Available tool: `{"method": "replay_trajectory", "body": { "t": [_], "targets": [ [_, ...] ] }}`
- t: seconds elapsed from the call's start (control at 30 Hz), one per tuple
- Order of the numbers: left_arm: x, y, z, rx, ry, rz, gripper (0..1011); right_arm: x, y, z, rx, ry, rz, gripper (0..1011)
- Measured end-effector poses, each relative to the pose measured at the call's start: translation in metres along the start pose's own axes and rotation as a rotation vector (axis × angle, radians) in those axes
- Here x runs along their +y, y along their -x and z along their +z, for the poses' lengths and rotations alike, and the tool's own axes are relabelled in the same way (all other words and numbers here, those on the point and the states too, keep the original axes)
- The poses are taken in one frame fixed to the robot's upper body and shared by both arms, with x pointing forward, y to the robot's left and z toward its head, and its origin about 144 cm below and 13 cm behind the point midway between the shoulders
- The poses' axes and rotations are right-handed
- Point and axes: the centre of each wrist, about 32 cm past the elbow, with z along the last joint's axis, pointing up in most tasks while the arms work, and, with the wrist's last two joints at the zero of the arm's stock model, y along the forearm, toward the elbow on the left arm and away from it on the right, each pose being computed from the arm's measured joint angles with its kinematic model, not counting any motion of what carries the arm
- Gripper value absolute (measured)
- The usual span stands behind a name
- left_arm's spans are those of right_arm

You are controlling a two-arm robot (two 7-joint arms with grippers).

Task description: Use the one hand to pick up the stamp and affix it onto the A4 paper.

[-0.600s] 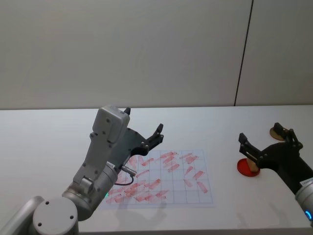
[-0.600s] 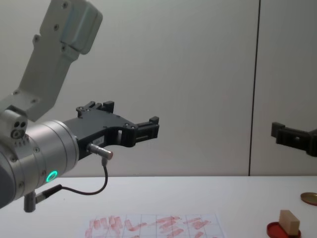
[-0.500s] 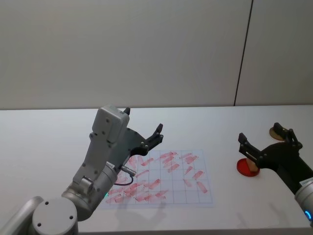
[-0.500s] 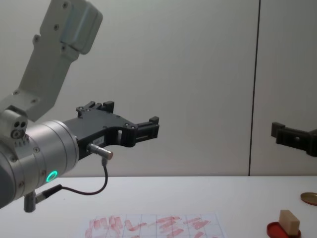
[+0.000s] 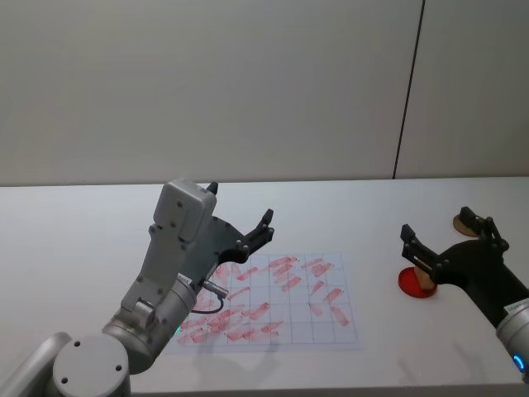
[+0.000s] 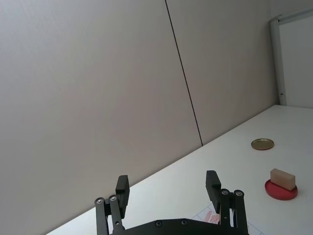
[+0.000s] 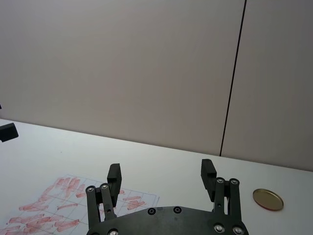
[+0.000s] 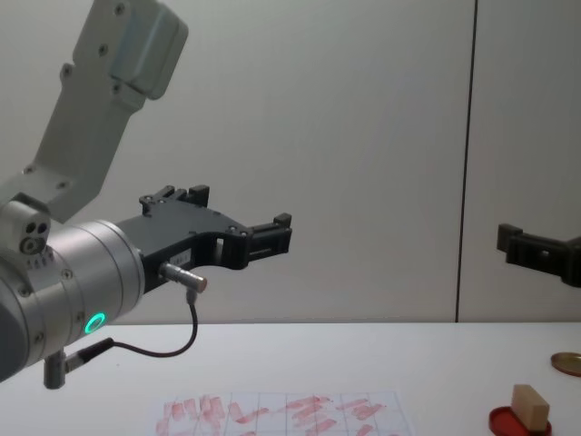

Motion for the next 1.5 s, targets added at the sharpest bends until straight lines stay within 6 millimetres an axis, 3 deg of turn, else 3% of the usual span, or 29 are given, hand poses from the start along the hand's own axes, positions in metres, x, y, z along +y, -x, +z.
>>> {"method": "replay_trajectory", "body": {
  "t": [1.5],
  "targets": [
    [0.0000,0.0000,0.0000,0.000,0.000,0.000,993,0.0000,0.0000,0.0000,0.000,0.000,0.000,1001]
  ]
}}
